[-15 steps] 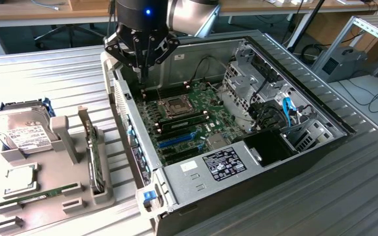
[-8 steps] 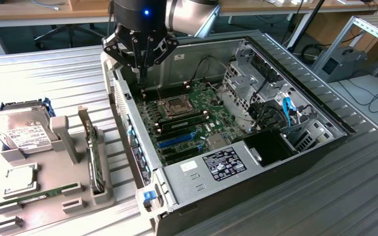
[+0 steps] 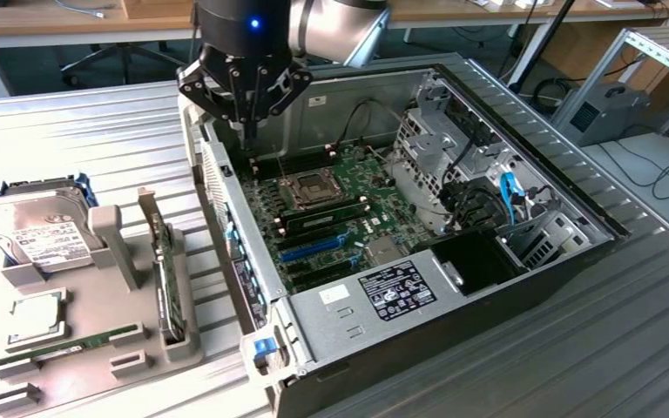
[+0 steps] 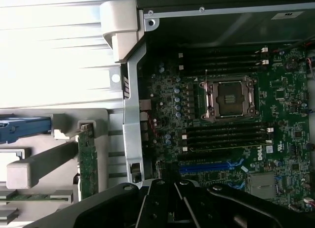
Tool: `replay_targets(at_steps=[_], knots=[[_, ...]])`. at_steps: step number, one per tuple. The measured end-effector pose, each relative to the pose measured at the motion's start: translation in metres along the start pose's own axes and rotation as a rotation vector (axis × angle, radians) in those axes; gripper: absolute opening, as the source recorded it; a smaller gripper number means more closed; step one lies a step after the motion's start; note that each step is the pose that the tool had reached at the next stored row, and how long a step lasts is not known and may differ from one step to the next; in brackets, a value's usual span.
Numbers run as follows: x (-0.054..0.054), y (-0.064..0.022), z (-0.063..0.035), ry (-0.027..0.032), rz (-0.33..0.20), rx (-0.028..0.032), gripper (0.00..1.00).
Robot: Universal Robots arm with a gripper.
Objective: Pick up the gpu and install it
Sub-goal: 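Reach for the gpu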
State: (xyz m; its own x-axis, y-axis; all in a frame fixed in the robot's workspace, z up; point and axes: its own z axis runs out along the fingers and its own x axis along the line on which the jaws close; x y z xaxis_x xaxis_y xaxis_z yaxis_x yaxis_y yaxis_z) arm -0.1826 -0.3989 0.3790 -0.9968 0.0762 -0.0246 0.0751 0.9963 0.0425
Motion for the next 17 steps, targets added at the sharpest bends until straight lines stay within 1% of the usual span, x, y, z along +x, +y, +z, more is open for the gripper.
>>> replay_targets(at_steps=[17], knots=[[0.0072,-0.0006,0.0014,0.0000,0.000,0.0000,0.11]])
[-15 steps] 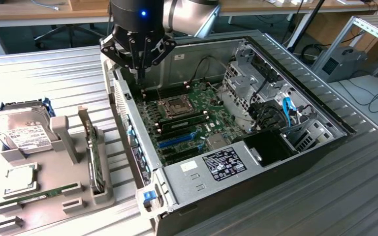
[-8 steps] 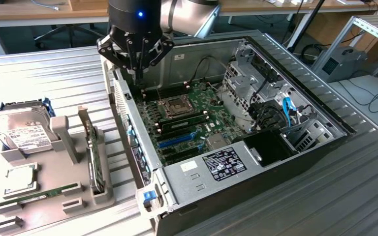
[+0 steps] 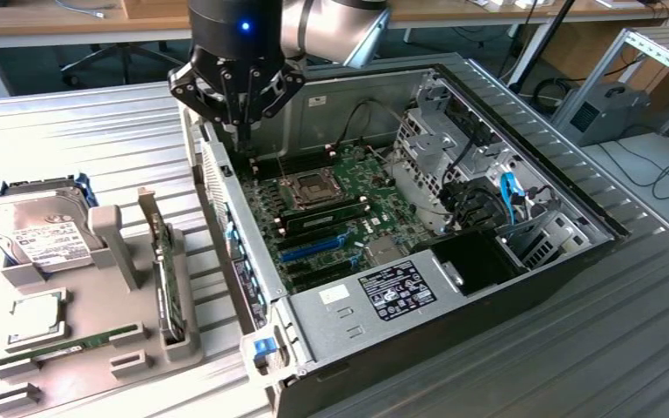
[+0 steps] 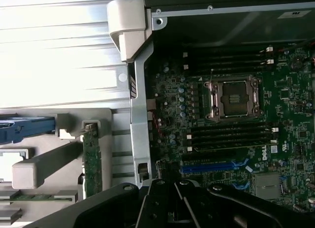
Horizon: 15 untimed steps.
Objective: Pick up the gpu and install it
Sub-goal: 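Reach for the gpu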
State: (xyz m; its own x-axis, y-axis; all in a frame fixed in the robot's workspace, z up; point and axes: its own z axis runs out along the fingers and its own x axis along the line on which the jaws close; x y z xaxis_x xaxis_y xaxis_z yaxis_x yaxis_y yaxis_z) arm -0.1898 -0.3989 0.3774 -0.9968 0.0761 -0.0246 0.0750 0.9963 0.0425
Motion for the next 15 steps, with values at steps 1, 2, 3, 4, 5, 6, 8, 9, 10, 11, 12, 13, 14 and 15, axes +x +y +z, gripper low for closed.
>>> replay_targets(at_steps=[1,2,3,4,5,6,8,9,10,11,12,13,14,15], knots=[[0.0003,0.0000,0.0001,0.0001,0.000,0.0000,0.11],[0.0006,-0.0001,0.0002,0.0000,0.000,0.0000,0.11],[0.0008,-0.0001,0.0003,0.0000,0.000,0.0000,0.11],[0.0010,-0.0001,0.0004,0.0000,0.000,0.0001,0.11],[0.0011,-0.0001,0.0004,0.0001,0.000,0.0002,0.11],[0.0020,-0.0002,0.0019,0.0000,0.000,0.0000,0.11],[0.0030,-0.0004,0.0037,0.0000,0.000,0.0001,0.11],[0.0030,-0.0004,0.0039,0.0001,0.000,0.0001,0.11],[0.0031,-0.0004,0.0040,0.0001,0.000,0.0000,0.11],[0.0032,-0.0004,0.0042,0.0000,0.000,0.0001,0.11],[0.0033,-0.0004,0.0043,0.0000,0.000,0.0000,0.11],[0.0033,-0.0005,0.0044,0.0001,0.000,0.0000,0.11],[0.0034,-0.0005,0.0046,0.0000,0.000,0.0000,0.11],[0.0035,-0.0005,0.0047,0.0000,0.000,0.0000,0.11]])
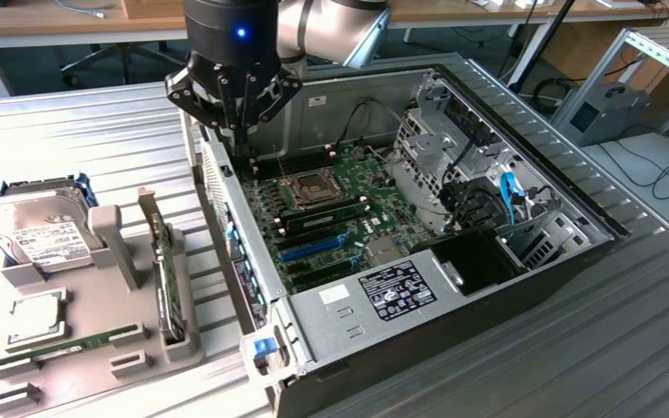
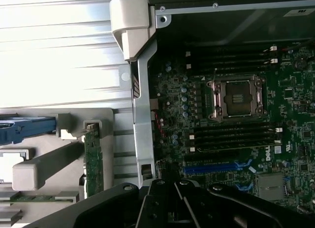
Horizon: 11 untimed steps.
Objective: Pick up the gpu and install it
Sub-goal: 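Reach for the gpu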
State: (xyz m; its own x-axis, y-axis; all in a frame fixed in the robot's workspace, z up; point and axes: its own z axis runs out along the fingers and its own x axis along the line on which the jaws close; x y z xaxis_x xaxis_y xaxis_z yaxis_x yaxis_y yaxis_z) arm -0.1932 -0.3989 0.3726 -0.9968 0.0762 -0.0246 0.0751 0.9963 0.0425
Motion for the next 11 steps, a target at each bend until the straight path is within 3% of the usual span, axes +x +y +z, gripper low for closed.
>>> replay_targets(at_steps=[11], knots=[[0.0012,-0.0002,0.0017,0.0000,0.000,0.0000,0.11]])
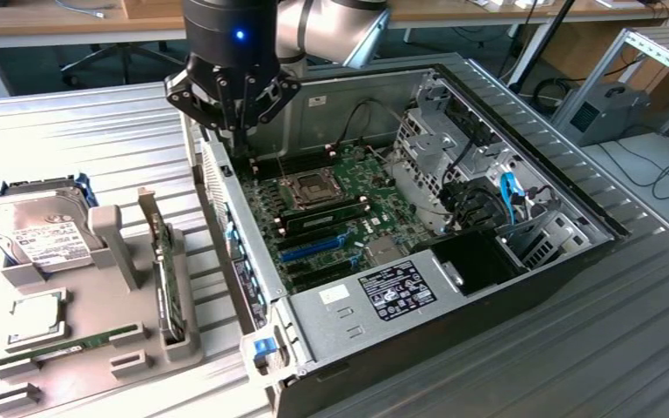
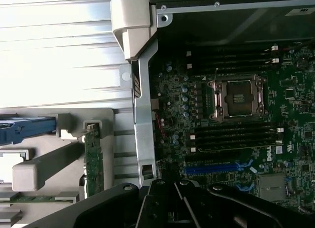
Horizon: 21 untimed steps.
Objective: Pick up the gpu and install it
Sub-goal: 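Reach for the gpu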
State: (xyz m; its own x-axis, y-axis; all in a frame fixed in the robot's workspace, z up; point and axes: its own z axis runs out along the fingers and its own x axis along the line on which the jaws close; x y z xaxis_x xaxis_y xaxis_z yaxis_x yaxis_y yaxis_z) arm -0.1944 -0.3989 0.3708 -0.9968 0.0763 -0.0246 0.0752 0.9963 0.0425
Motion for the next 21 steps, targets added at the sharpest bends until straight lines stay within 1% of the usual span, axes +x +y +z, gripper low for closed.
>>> replay_targets(at_steps=[12,21], knots=[[0.010,-0.0008,0.0003,0.0000,0.000,0.0000,0.11],[0.015,-0.0011,0.0006,0.0000,0.000,-0.0001,0.11]])
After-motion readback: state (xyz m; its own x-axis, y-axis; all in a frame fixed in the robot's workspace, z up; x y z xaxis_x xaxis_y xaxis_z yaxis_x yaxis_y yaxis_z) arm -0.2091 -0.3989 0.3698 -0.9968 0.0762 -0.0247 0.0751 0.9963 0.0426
